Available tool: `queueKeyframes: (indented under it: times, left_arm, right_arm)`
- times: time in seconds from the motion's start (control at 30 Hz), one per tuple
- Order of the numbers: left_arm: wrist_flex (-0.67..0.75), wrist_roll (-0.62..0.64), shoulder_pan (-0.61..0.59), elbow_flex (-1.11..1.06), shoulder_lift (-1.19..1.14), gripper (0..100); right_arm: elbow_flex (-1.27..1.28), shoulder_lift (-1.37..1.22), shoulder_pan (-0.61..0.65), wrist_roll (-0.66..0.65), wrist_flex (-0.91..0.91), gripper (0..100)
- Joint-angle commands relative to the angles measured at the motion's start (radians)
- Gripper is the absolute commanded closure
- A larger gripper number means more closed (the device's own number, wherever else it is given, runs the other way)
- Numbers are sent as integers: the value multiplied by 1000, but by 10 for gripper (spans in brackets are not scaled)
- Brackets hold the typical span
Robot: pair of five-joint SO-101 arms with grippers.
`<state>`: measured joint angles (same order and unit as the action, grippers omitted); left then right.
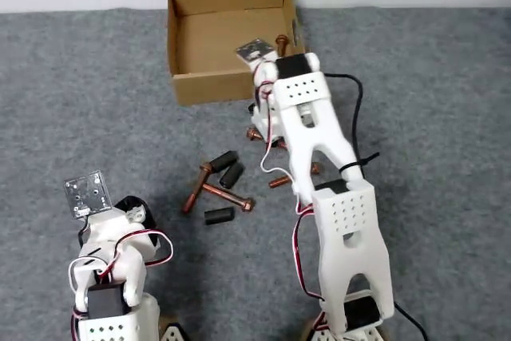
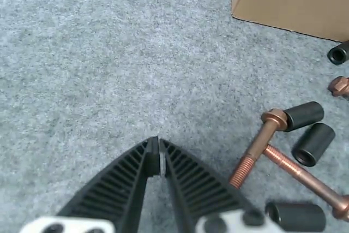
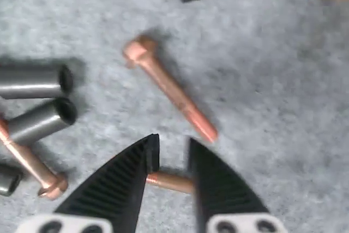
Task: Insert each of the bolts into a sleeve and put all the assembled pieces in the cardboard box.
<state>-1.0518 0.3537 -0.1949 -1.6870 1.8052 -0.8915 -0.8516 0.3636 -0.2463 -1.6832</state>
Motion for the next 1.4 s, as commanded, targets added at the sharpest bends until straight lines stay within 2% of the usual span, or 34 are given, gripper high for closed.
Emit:
queueKeyframes:
  times: [0.0, 0.27, 0.5, 0.67, 1.03, 1.2, 1.37]
  left_arm:
    - [28, 3, -8, 4, 3, 995]
    - [28, 3, -8, 4, 3, 995]
    - [28, 3, -8, 4, 3, 995]
    - [29, 3, -8, 4, 3, 995]
    - [29, 3, -8, 4, 3, 995]
    - [29, 3, -8, 4, 3, 995]
    - [29, 3, -8, 4, 3, 995]
  right_arm:
    - [-26, 65, 28, 12, 8, 790]
    - [-29, 65, 65, 29, 71, 835]
    - [-26, 45, 62, 213, 329, 834]
    - [-31, -53, 62, 282, 499, 834]
    - [-31, -170, 45, 292, 693, 836]
    - [-31, -202, 7, 290, 673, 836]
    - [-32, -179, -42, 288, 499, 837]
